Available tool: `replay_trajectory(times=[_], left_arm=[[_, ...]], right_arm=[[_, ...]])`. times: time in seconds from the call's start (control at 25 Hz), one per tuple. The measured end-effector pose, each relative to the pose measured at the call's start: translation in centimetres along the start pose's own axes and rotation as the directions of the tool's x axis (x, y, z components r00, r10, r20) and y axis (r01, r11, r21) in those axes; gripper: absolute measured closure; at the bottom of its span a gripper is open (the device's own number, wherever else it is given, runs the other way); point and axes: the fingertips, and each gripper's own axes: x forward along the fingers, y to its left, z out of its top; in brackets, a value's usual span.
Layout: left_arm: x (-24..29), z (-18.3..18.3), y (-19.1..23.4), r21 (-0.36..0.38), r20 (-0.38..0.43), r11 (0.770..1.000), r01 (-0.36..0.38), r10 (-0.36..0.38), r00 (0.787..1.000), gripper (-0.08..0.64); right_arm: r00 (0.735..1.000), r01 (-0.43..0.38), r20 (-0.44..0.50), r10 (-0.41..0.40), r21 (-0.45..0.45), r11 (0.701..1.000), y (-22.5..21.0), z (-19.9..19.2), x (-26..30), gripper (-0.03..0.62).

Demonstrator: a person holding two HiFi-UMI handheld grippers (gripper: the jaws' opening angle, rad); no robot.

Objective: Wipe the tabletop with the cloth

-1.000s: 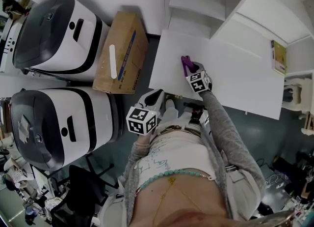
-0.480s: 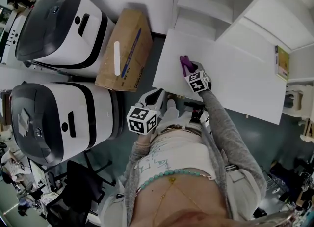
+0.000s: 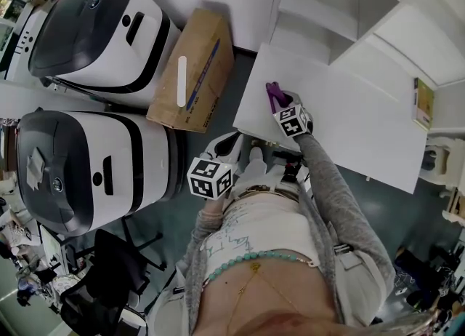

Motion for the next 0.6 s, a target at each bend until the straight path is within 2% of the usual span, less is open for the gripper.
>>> replay_trajectory(times=[0.6], left_arm=[[-2.3, -1.0, 1.5, -0.054, 0.026, 0.996, -0.072, 0.073, 0.997, 0.560]], right_arm=[[0.998, -0.062, 0.021, 0.064, -0.069, 0.996, 2.9, 2.1, 1.4, 0.515]])
